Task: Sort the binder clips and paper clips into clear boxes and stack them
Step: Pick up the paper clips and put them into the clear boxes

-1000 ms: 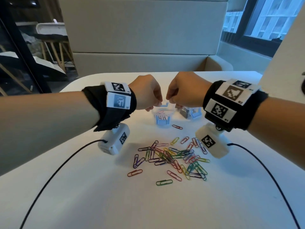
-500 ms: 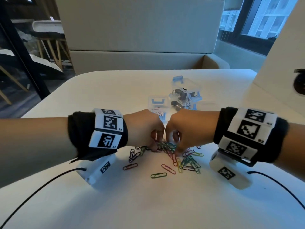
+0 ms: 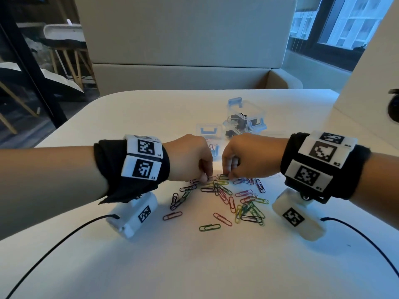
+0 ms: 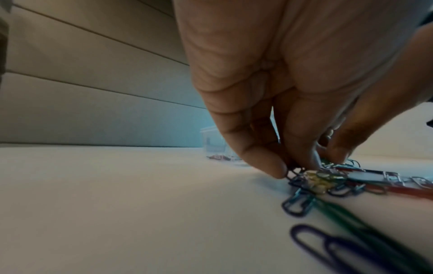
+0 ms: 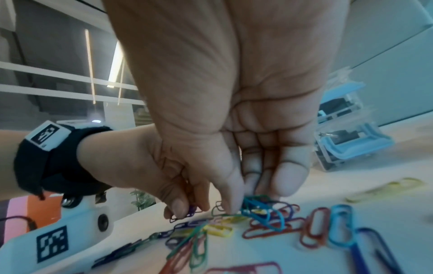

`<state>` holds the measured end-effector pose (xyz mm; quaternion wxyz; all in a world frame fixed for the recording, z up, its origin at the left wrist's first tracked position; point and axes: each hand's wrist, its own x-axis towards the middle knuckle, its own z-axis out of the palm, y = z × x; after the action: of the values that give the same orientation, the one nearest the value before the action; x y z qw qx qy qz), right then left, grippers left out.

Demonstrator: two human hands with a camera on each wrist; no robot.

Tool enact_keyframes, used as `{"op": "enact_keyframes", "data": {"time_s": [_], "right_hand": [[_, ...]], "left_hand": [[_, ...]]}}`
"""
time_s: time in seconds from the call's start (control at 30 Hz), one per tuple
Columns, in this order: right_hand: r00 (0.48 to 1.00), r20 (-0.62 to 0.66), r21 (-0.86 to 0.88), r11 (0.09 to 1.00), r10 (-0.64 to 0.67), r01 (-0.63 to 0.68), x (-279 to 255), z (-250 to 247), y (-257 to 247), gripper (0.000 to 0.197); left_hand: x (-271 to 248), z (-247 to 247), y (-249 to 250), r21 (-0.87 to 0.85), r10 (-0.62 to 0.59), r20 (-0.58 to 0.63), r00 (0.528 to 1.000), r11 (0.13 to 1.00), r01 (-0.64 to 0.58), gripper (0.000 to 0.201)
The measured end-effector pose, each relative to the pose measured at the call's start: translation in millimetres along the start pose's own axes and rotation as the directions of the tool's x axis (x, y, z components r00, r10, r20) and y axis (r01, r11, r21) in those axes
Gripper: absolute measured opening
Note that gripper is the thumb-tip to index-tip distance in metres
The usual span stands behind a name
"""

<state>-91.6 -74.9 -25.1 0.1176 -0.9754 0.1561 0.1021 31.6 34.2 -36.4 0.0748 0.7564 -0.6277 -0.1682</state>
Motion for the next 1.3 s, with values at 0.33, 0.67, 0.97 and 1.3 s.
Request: {"op": "enact_keyframes", "data": {"time_s": [0.33, 0.67, 0.97, 1.3], "right_hand": [[0.992, -0.084, 0.181, 0.981, 0.092, -0.075, 3.5, -10.5, 4.4, 0.016], [0.906, -0.342, 0.239, 0.956, 0.248, -0.172, 26.9, -37.9, -11.6, 0.019], [0.873, -0.371, 0.129, 0.949, 0.316, -0.288, 77.5, -49.3, -11.4, 0.019], [0.889, -0.337, 0.219, 0.945, 0.309, -0.244, 64.8, -46.7, -9.1, 0.011]], "left_hand": [[2.9, -14.1, -14.1, -0.362, -0.168, -0.060, 0.984, 0.922, 0.136, 0.003], [23.3, -50.8, -19.2, -0.539, -0.318, -0.271, 0.909, 0.832, 0.130, 0.007], [58.5, -52.3, -14.7, -0.563, -0.461, -0.258, 0.849, 0.786, 0.255, 0.020], [52.5, -51.5, -13.3, -0.414, -0.399, -0.279, 0.873, 0.871, 0.266, 0.015]]}}
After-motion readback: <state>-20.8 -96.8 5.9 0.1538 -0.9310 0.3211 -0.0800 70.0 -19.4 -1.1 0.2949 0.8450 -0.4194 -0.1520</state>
